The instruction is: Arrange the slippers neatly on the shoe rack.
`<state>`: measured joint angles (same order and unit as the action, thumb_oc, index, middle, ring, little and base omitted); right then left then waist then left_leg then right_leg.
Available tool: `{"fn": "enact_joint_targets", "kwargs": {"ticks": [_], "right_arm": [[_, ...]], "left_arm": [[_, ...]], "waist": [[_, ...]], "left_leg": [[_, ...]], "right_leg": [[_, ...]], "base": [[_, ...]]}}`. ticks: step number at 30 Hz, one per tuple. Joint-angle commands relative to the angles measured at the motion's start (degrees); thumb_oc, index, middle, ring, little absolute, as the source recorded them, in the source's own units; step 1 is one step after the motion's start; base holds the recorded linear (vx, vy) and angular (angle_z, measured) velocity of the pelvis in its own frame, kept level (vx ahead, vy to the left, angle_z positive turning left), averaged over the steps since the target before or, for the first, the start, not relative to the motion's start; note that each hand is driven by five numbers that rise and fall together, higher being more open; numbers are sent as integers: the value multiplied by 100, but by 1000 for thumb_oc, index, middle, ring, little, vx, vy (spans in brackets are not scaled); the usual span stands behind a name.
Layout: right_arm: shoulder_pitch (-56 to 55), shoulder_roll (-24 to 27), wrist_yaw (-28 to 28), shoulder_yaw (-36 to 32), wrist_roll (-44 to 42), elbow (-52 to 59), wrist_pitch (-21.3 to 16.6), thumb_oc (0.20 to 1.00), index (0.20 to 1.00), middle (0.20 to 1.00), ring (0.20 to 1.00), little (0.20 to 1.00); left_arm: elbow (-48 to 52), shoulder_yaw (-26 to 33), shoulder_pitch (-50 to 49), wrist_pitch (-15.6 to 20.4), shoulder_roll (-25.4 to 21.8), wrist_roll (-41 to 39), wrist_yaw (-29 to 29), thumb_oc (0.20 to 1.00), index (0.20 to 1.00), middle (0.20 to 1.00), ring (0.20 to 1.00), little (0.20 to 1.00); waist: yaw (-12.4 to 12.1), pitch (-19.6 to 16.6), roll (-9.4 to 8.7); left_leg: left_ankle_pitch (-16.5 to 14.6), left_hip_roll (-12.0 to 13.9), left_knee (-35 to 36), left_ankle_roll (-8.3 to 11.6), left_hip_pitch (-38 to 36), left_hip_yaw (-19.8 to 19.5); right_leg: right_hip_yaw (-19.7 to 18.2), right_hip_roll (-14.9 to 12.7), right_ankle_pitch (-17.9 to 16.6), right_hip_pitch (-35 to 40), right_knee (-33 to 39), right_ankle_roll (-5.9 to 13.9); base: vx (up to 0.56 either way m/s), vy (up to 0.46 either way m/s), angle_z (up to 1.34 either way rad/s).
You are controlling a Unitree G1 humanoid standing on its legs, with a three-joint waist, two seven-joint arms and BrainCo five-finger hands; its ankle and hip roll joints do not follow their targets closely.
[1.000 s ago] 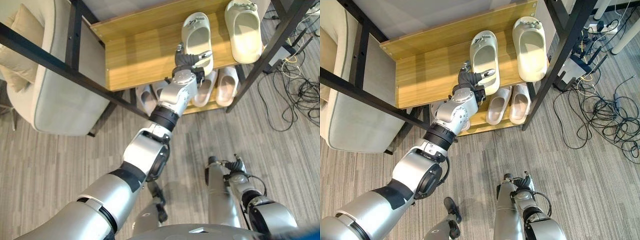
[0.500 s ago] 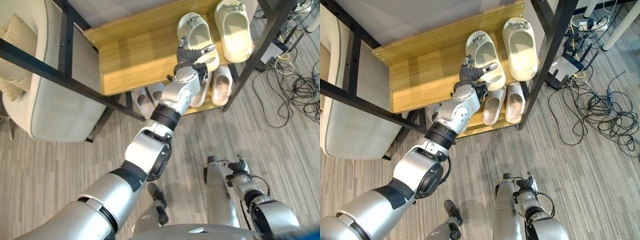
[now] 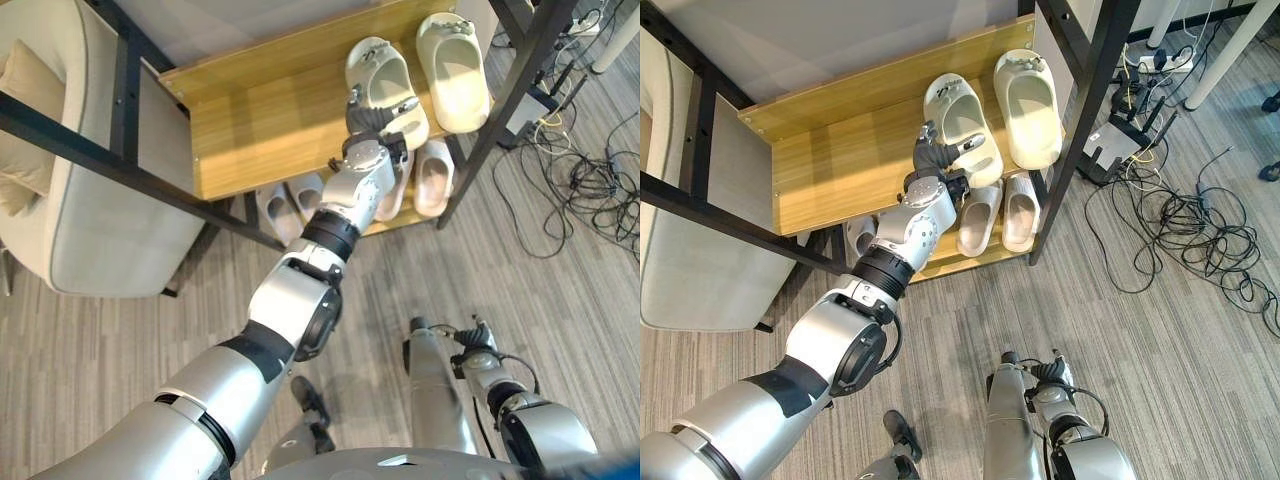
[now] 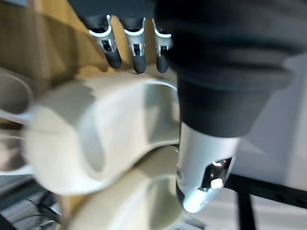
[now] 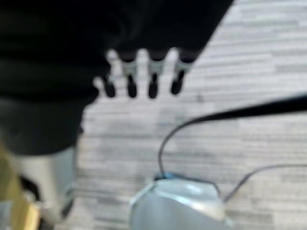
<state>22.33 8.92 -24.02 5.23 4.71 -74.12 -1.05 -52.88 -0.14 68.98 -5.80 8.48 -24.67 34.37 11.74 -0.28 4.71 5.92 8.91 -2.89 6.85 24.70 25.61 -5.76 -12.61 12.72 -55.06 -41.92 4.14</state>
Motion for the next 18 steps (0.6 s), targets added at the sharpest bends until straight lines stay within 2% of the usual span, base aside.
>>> {"fn": "enact_joint_targets", "kwargs": {"ticks": [1, 8, 18], "right_arm": [[572, 219, 9, 86, -20, -58, -119, 1000, 1000, 1000, 1000, 1000], [569, 206, 42, 187, 11, -12, -104, 1000, 1000, 1000, 1000, 1000], [456, 148, 72, 297, 28, 79, -160, 1000, 1000, 1000, 1000, 1000]], "left_arm": [[-432, 684, 1250, 280, 249, 260, 82, 1000, 1000, 1000, 1000, 1000], [-887, 691, 1238, 401, -25, 522, 233, 1000, 1000, 1000, 1000, 1000], [-945, 604, 1293, 475, -119, 761, 324, 1000, 1000, 1000, 1000, 1000]], "waist": [[50, 486, 61], [126, 509, 25], [216, 458, -16]], "left_leg": [[-1206, -59, -1191, -168, 65, 100], [-1175, -23, -1117, -130, 56, 145], [-1197, 24, -1137, -76, 51, 226]], "right_leg": [[-66, -50, -997, 1163, 2159, 561], [-90, 28, -981, 1113, 2182, 528], [-185, 68, -965, 1020, 2137, 495]], "base": [[22, -17, -3], [10, -12, -3], [39, -14, -2]]}}
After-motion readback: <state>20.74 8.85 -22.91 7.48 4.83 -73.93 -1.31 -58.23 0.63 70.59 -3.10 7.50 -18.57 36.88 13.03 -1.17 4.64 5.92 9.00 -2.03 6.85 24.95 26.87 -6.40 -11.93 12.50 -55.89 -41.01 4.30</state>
